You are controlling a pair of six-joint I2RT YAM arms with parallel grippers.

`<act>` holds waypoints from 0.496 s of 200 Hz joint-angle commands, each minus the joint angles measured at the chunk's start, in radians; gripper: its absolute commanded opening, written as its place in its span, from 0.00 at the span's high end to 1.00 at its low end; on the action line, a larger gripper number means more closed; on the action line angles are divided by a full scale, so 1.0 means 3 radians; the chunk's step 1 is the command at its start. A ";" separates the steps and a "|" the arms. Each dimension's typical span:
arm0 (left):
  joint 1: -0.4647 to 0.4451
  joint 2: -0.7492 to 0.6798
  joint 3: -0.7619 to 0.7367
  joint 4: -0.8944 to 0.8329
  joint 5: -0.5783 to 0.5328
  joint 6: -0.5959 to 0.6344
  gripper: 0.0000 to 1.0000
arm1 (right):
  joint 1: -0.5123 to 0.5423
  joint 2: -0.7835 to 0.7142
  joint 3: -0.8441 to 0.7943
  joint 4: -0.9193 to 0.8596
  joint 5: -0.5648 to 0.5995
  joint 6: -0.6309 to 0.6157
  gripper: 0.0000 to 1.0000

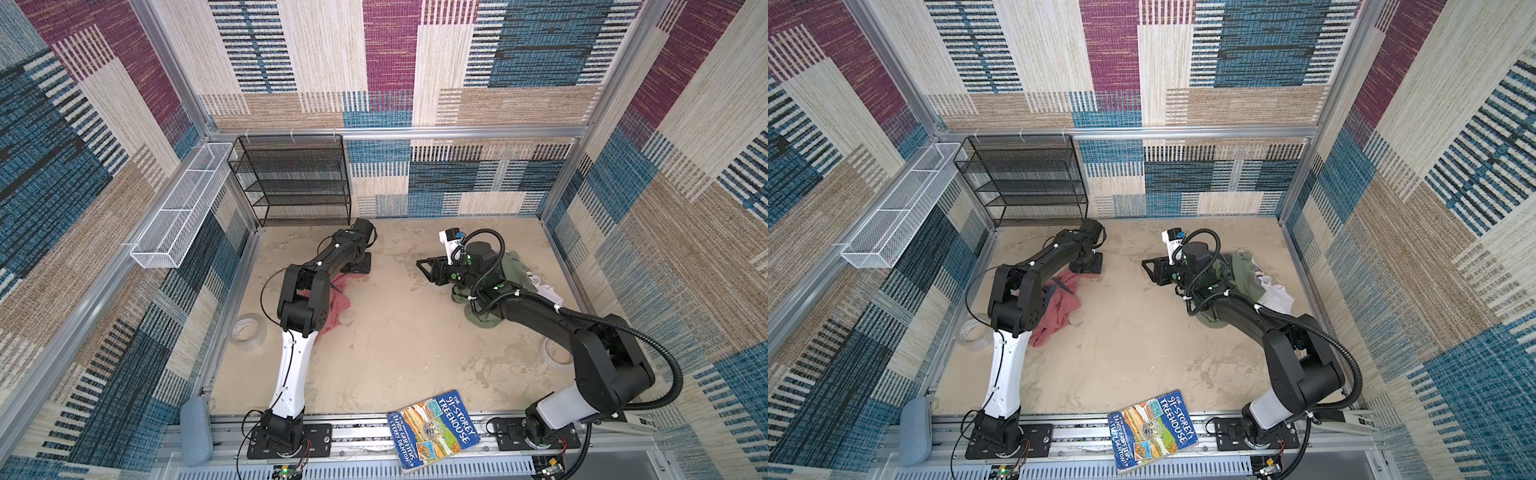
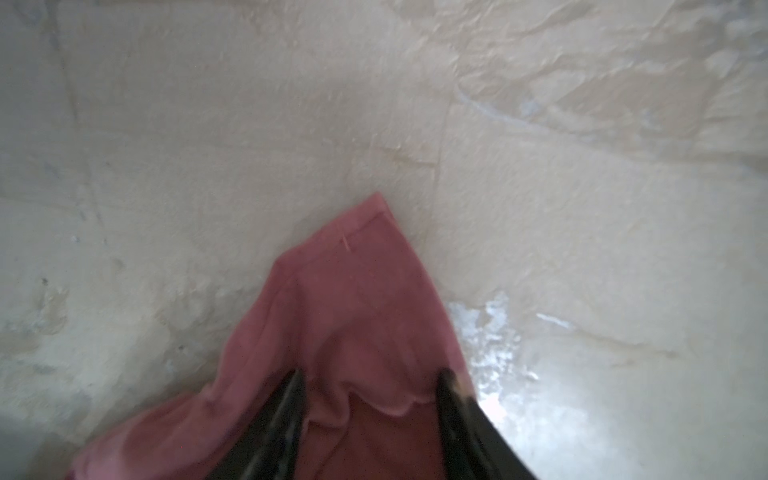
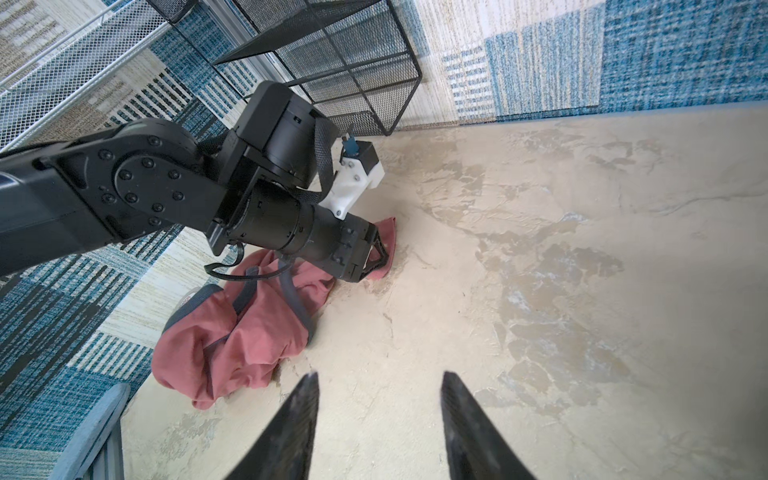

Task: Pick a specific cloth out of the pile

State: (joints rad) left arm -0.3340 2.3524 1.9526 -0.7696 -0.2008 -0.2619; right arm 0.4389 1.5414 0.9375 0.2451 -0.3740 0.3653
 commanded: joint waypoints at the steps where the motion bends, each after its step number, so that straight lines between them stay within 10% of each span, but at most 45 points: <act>1: 0.0023 0.0059 -0.0050 -0.0086 0.0060 0.0066 0.59 | 0.0005 -0.0007 0.0025 0.0091 -0.0006 0.0061 0.49; 34: 0.0038 0.0018 -0.0140 -0.0050 0.0086 0.0045 1.00 | 0.0007 0.0003 0.0045 0.0090 0.0004 0.0066 0.49; 99: 0.0047 -0.0485 -0.0357 0.0134 0.0073 0.0003 1.00 | 0.0005 -0.0012 0.0050 0.0073 0.0010 0.0089 0.49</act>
State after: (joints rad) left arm -0.3214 2.2696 1.8534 -0.7303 -0.1806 -0.2592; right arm 0.4393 1.5433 0.9470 0.2447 -0.3737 0.3805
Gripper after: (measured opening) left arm 0.076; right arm 0.506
